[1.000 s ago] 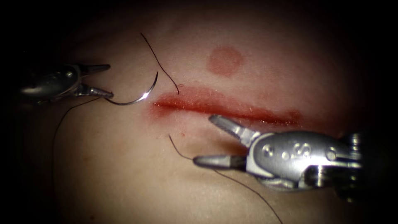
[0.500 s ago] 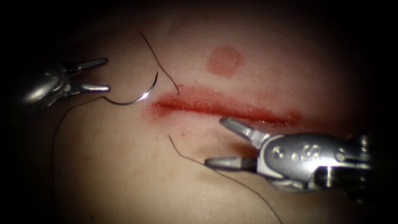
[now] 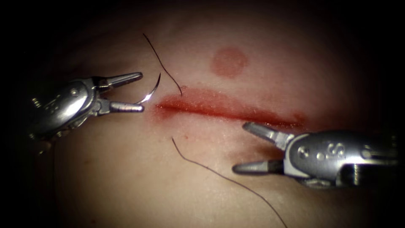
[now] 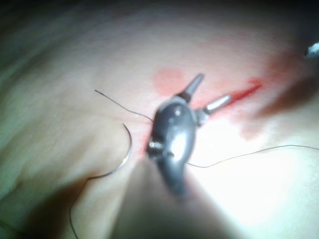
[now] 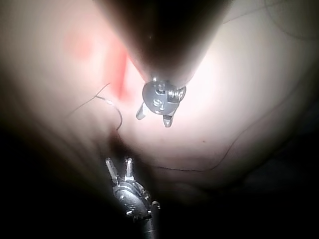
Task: Wound Closure
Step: Grab the long suture end with the left gripper.
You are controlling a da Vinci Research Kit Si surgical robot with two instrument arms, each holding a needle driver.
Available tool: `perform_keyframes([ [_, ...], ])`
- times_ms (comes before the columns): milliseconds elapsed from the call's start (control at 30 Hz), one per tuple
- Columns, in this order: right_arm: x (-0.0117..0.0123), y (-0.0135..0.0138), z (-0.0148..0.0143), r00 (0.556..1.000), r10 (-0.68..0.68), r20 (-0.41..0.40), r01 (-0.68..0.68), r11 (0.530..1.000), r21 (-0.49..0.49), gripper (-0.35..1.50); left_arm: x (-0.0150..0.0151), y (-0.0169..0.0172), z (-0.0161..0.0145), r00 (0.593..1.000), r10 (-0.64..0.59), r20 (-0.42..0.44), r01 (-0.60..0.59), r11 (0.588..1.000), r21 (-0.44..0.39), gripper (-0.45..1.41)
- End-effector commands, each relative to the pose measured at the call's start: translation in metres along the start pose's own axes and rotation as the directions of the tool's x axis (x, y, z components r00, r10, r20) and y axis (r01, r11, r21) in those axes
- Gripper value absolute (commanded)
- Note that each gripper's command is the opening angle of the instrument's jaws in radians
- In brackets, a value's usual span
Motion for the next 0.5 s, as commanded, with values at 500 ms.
perform_keyframes([
  [500,-0.0063,0.0026,-0.0065,0.99,0.045,0.137,-0.03,0.993,-0.111,1.25,0.0018,0.0101,0.0146,0.979,0.054,0.195,-0.03,0.992,-0.125,0.35],
])
